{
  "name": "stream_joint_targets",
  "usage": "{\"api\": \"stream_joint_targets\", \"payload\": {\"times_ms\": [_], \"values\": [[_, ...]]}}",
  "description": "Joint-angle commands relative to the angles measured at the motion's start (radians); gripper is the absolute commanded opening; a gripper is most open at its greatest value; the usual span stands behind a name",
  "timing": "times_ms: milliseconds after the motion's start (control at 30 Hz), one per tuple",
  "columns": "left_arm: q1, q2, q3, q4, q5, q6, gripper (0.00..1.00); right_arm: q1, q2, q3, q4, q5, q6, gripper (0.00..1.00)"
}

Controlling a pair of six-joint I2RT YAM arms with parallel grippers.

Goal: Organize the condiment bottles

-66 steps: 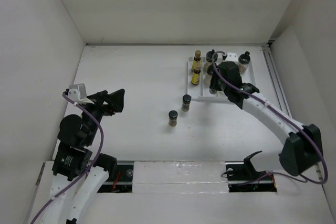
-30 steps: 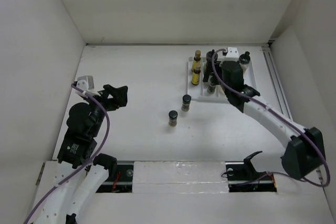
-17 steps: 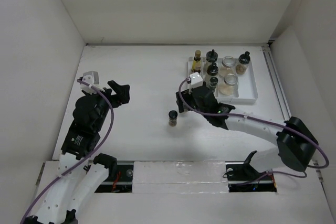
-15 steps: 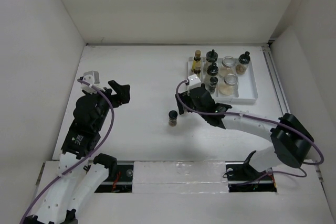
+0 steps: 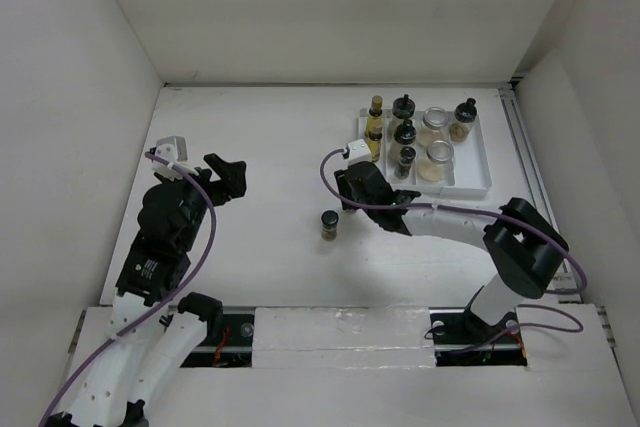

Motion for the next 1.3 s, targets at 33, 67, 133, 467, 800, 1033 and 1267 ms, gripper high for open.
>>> {"api": "stream_joint_targets", "payload": {"times_ms": [33, 67, 133, 467, 800, 1033, 1267], "values": [[0.005, -0.007, 0.024, 0.036, 0.008, 0.004, 0.8, 0.0, -0.008, 0.051, 0.044, 0.02, 0.013, 0.44], [0.005, -0.007, 0.024, 0.036, 0.008, 0.004, 0.8, 0.0, -0.02, 0.051, 0.044, 0.02, 0.013, 0.41], [0.005, -0.016, 0.024, 0.036, 0.008, 0.004, 0.8, 0.0, -0.077, 0.061, 0.044, 0.02, 0.013, 0.35], [0.005, -0.036, 0.024, 0.036, 0.008, 0.004, 0.8, -0.318, -0.45, 0.133, -0.019, -0.007, -0.065, 0.34], [0.005, -0.047, 0.015, 0.046, 0.045, 0.013, 0.8, -0.851, -0.302, 0.155, -0.019, -0.155, -0.007, 0.34], [0.005, -0.056, 0.015, 0.046, 0.045, 0.013, 0.8, -0.928, -0.136, 0.147, 0.097, -0.198, 0.047, 0.34], [0.005, -0.065, 0.015, 0.046, 0.045, 0.013, 0.8, -0.937, 0.031, 0.179, 0.172, -0.195, 0.047, 0.32]]}}
